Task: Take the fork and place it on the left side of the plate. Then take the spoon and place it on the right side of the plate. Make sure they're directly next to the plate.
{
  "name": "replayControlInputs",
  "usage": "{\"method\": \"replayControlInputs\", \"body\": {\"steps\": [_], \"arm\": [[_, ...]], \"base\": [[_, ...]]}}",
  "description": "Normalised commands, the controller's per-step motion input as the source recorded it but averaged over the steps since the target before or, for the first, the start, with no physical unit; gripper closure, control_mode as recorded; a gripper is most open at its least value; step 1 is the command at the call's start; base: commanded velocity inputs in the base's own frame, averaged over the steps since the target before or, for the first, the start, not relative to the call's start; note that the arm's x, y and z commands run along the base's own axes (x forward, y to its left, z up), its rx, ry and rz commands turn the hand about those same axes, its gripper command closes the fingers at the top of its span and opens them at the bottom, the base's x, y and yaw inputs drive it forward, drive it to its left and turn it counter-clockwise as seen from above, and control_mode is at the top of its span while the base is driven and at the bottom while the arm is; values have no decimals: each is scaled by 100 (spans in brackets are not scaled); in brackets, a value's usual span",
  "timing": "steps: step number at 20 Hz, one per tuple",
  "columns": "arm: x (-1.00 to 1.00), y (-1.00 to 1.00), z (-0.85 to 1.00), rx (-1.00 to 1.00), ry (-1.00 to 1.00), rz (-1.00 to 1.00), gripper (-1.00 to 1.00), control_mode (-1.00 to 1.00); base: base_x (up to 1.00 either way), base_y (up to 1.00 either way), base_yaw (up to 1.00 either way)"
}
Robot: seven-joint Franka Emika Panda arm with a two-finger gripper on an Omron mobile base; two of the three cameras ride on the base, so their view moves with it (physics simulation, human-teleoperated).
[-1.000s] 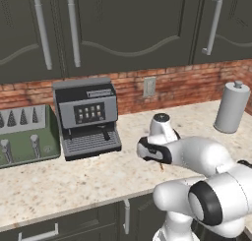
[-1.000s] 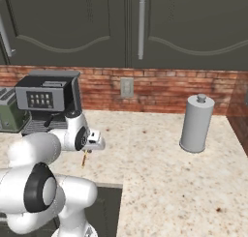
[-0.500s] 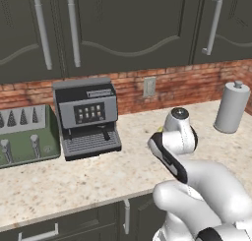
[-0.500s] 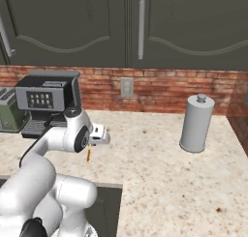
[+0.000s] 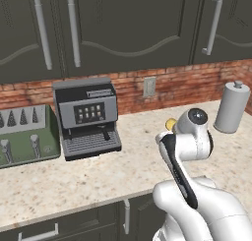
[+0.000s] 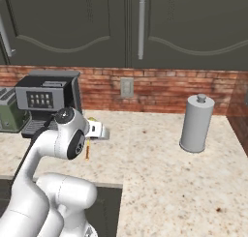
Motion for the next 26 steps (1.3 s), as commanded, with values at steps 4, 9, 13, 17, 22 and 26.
{"method": "replayControlInputs", "body": {"steps": [4, 9, 13, 17, 22, 26], "arm": [[-27, -3, 70, 0, -20, 2, 100, -100], [-24, -5, 62, 0, -18, 4, 100, -100], [-24, -1, 49, 0, -14, 6, 100, -100], [-45, 0, 27, 0, -12, 9, 100, -100], [-14, 1, 1, 0, -3, 2, 100, 100], [0, 0, 0, 0, 0, 0, 100, 100]], "base": [[0, 0, 0], [0, 0, 0], [0, 0, 0], [0, 0, 0], [-59, 19, 13], [-70, 43, 22]]}}
